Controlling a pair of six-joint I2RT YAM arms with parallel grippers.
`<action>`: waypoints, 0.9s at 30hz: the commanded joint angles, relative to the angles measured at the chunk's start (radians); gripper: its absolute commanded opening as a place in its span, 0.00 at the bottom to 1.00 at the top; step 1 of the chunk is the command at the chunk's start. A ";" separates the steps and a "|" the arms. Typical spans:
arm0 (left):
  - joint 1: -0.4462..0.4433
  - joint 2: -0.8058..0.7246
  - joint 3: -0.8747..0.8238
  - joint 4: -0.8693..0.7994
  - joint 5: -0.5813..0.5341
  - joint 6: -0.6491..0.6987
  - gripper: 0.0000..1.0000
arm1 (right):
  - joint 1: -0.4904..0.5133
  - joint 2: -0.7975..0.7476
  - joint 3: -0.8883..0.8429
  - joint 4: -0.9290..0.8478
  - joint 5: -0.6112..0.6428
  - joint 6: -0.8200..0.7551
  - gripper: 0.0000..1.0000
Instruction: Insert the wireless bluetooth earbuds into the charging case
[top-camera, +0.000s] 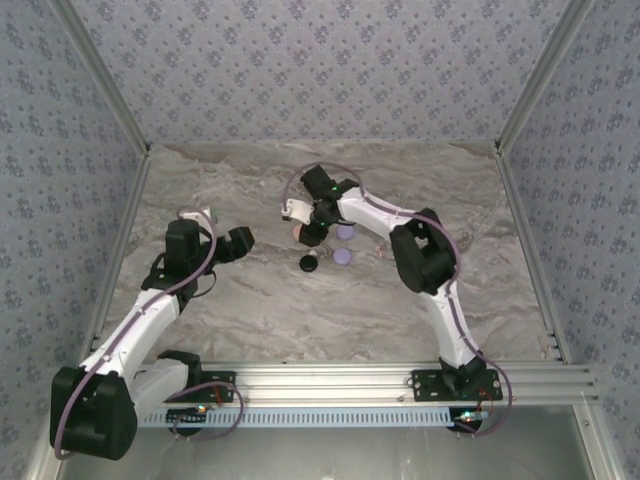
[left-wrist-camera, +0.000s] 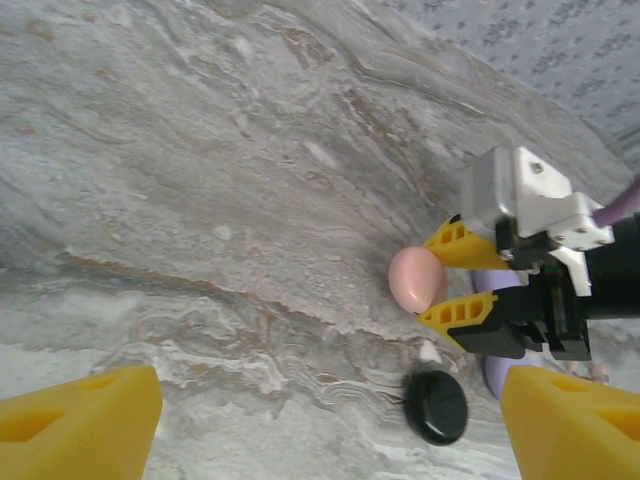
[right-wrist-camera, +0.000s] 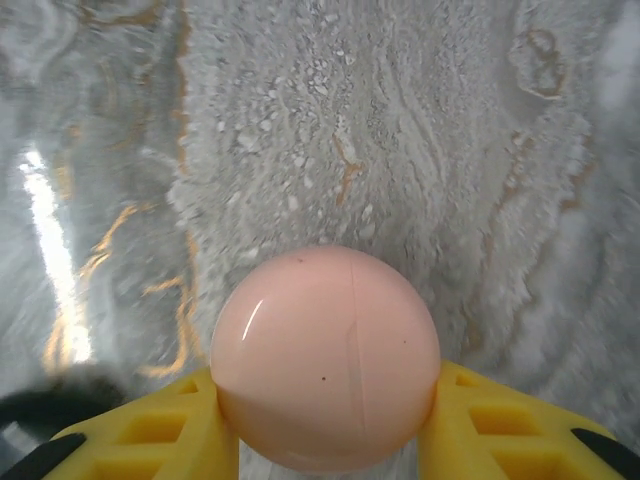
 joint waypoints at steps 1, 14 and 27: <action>0.007 0.031 0.062 0.083 0.157 -0.030 0.84 | -0.009 -0.173 -0.097 0.137 -0.031 0.044 0.43; -0.096 0.250 0.236 0.309 0.534 -0.180 0.72 | 0.056 -0.560 -0.430 0.358 0.067 0.052 0.44; -0.148 0.348 0.269 0.351 0.555 -0.215 0.63 | 0.081 -0.616 -0.459 0.405 0.078 0.061 0.44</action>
